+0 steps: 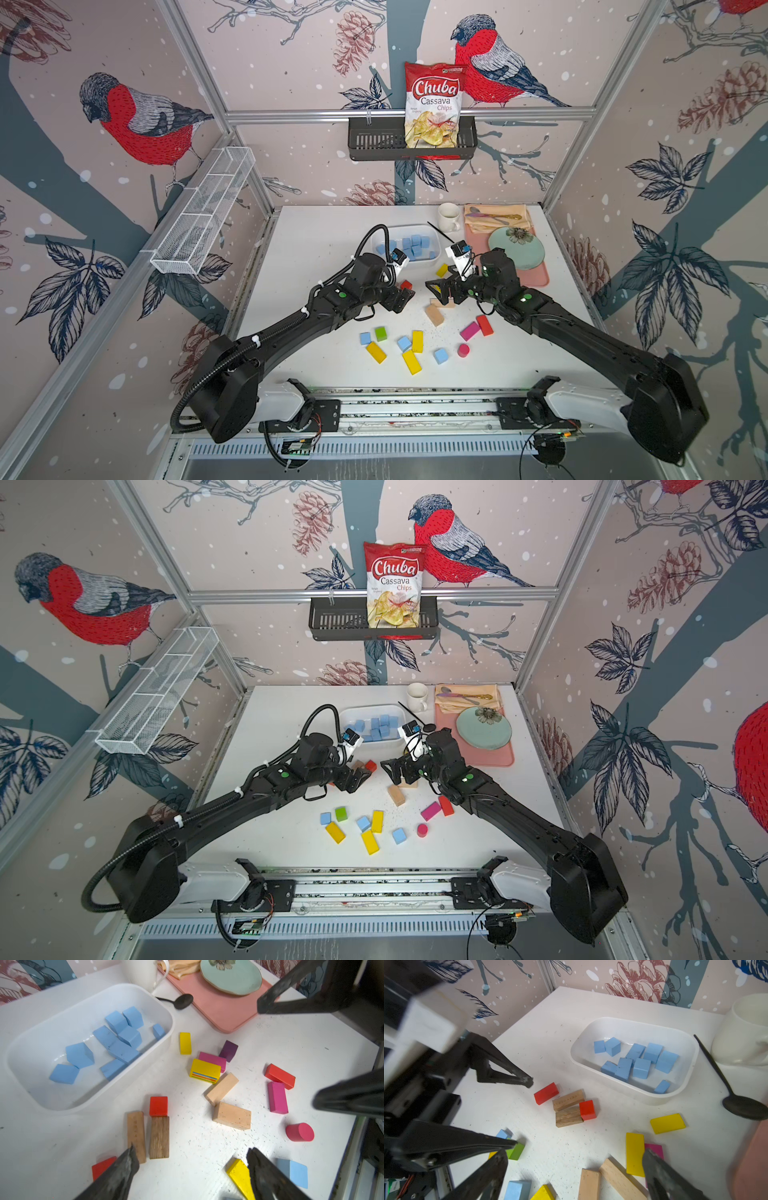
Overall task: Pick out the blue building blocks
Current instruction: Pick up the building block from the center of the board.
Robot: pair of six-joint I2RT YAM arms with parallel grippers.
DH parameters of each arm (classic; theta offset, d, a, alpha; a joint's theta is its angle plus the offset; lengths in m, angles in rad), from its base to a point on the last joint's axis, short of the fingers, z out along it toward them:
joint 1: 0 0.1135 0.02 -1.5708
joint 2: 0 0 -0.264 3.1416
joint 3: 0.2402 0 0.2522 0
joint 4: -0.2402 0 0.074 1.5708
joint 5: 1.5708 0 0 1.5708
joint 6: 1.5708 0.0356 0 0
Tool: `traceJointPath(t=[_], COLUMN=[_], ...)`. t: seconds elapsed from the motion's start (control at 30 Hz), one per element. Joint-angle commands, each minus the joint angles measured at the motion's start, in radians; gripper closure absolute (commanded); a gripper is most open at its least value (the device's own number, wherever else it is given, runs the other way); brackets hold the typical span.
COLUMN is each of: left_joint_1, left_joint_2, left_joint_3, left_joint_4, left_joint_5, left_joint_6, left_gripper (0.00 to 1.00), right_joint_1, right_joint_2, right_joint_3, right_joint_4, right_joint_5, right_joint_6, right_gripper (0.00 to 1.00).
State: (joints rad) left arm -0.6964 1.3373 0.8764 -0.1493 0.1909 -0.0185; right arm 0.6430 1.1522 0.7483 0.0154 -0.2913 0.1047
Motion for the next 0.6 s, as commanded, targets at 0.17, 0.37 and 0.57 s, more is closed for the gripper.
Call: traceJointPath(t=[0.17, 0.37, 0.57], left_joint_1=[-0.091, -0.121, -0.146], left_joint_2=[0.082, 0.108, 0.146], left_joint_3=[0.043, 0.045, 0.047], left_joint_4=[-0.182, -0.252, -0.321], left_joint_5=[-0.042, -0.019, 0.016], left_joint_6=[-0.005, -0.032, -0.046], left_gripper=[0.16, 0.22, 0.27], right_joint_1=[0.018, 0.02, 0.05], right_joint_2=[-0.051, -0.029, -0.014], right_joint_3=[-0.038, -0.043, -0.062], right_joint_4=[0.107, 0.112, 0.116], right_joint_5=[-0.046, -0.063, -0.067], right_joint_6=[0.007, 0.0, 0.006], right_gripper=[0.01, 0.01, 0.01])
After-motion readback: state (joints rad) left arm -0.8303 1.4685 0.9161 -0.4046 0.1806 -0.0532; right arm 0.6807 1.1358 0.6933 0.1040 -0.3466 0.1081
